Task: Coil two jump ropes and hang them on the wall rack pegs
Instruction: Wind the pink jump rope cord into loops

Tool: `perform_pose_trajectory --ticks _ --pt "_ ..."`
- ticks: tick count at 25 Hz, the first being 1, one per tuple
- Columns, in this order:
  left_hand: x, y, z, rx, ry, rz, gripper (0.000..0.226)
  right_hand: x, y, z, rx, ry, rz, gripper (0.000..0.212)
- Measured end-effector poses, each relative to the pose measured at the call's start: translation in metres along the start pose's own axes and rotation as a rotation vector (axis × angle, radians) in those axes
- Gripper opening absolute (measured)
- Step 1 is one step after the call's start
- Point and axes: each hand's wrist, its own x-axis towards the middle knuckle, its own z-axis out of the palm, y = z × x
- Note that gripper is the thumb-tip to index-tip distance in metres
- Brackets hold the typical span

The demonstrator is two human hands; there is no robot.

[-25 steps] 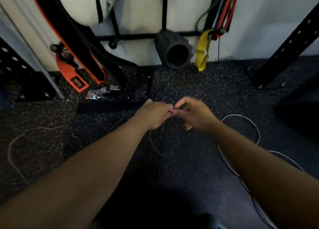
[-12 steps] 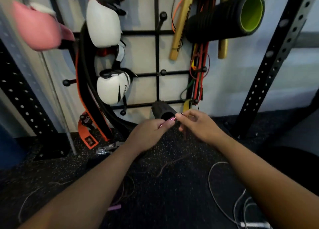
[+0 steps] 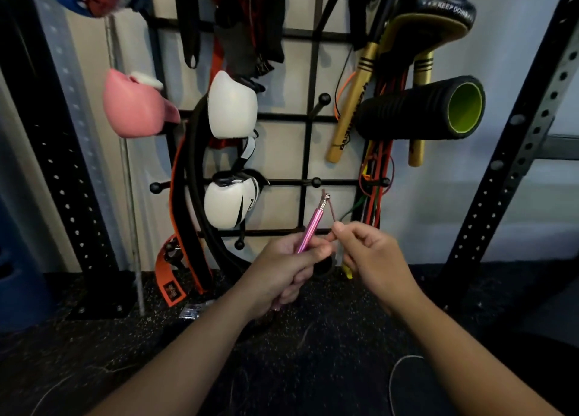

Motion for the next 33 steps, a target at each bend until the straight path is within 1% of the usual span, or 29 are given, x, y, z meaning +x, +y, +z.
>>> perform_pose_trajectory --ticks 1,4,6,7,9,11,12,14,16,17,18,20,22,23,24,25,26,27,30,32,33 --pt "-0.002 0.000 0.003 -0.070 -0.010 0.000 0.027 0.003 0.000 0.000 0.002 -0.010 0.001 0.031" --pt "-0.006 0.000 0.008 -0.281 -0.022 0.006 0.036 0.007 0.000 0.007 0.117 -0.089 0.062 0.031" --pt "-0.010 0.000 0.009 -0.366 0.024 0.045 0.024 0.002 0.003 0.013 0.107 -0.160 0.055 0.029" --pt "-0.010 0.001 0.009 -0.387 0.046 0.062 0.023 0.001 0.004 0.014 0.102 -0.169 0.037 0.026" --pt "-0.008 0.005 0.009 -0.347 0.074 0.080 0.028 0.000 0.000 0.015 0.098 -0.131 0.018 0.021" --pt "-0.007 0.013 0.009 -0.334 0.073 0.057 0.028 0.002 -0.003 0.017 0.081 -0.049 0.001 0.020" --pt "-0.007 0.018 0.008 -0.369 0.051 0.032 0.028 0.003 -0.005 0.017 0.074 -0.018 -0.010 0.021" --pt "-0.011 0.027 0.004 -0.513 -0.050 -0.016 0.029 0.002 -0.004 0.017 0.079 -0.006 -0.029 0.021" --pt "-0.012 0.033 0.001 -0.665 -0.177 0.013 0.034 0.001 0.001 0.016 0.083 -0.044 -0.011 0.024" --pt "-0.012 0.035 0.000 -0.718 -0.216 0.059 0.037 0.000 0.005 0.018 0.064 -0.094 0.019 0.027" --pt "-0.010 0.037 -0.001 -0.746 -0.222 0.113 0.040 -0.004 0.007 0.020 0.012 -0.180 0.050 0.028" --pt "-0.006 0.040 -0.006 -0.716 -0.161 0.191 0.044 -0.014 0.011 0.028 -0.093 -0.418 0.100 0.026" --pt "-0.002 0.041 -0.019 -0.517 -0.024 0.246 0.048 -0.024 0.006 0.029 -0.145 -0.611 0.146 0.026" --pt "-0.001 0.040 -0.027 -0.386 0.037 0.258 0.047 -0.025 0.001 0.025 -0.203 -0.652 0.143 0.026" --pt "-0.002 0.039 -0.035 -0.253 0.072 0.252 0.043 -0.024 -0.006 0.018 -0.280 -0.652 0.103 0.024" --pt "-0.003 0.038 -0.039 -0.141 0.073 0.219 0.038 -0.021 -0.013 0.011 -0.363 -0.626 0.040 0.022" --pt "-0.005 0.036 -0.040 -0.072 0.039 0.164 0.035 -0.017 -0.022 0.004 -0.413 -0.584 -0.021 0.021" --pt "-0.006 0.034 -0.037 -0.047 -0.015 0.099 0.033 -0.012 -0.029 -0.001 -0.410 -0.523 -0.063 0.021" --pt "-0.011 0.031 -0.020 -0.138 -0.172 -0.023 0.036 0.002 -0.039 -0.004 -0.352 -0.268 -0.171 0.017" --pt "-0.014 0.032 -0.010 -0.183 -0.195 -0.047 0.039 0.008 -0.031 -0.003 -0.309 -0.097 -0.202 0.013" --pt "-0.013 0.032 -0.008 -0.202 -0.189 -0.045 0.036 0.011 -0.024 -0.004 -0.269 -0.036 -0.192 0.015"
